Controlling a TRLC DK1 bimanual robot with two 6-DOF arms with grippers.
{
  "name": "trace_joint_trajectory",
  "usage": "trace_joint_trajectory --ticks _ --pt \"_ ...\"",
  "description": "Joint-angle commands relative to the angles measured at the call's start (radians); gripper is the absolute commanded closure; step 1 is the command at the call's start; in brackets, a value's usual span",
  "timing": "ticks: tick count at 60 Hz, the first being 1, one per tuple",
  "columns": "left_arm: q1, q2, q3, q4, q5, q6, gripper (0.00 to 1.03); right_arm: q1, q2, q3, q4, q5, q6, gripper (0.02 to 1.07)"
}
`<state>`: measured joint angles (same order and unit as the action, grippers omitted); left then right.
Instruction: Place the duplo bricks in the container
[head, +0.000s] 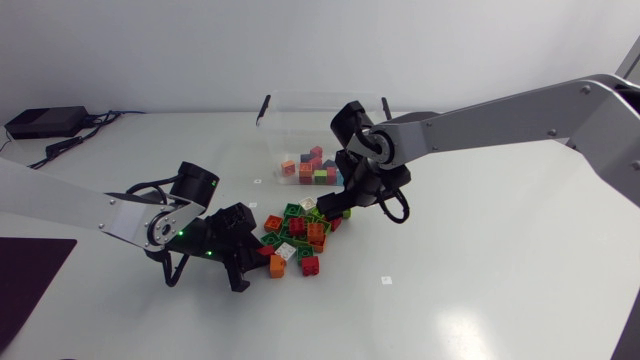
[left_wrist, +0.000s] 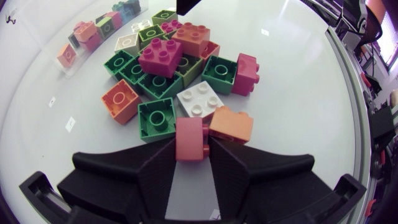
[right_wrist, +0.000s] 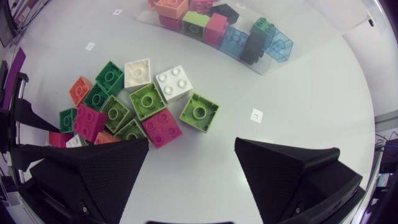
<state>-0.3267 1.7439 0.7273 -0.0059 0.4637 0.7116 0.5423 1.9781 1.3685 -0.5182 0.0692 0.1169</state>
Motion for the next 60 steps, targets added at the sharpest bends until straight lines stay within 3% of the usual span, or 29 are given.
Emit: trace_joint_trajectory --ticks 1,10,32,60 --pt "0.002 -0.006 -0.022 -0.016 0.01 0.028 0.71 0.001 0.034 0.032 -0.02 0.007 0.041 0.07" --pt "0.0 -0.02 -0.045 -0.04 0.018 0.048 0.77 -0.013 0.071 0.084 -0.06 0.007 0.059 0.07" --pt "0.021 -0.099 -0.094 -0.066 0.018 0.063 0.77 -0.024 0.076 0.086 -0.074 0.007 0.084 0.07" --pt "0.158 -0.319 -0.135 -0.221 0.052 0.144 0.77 -0.054 0.172 0.228 -0.157 0.035 0.145 0.1"
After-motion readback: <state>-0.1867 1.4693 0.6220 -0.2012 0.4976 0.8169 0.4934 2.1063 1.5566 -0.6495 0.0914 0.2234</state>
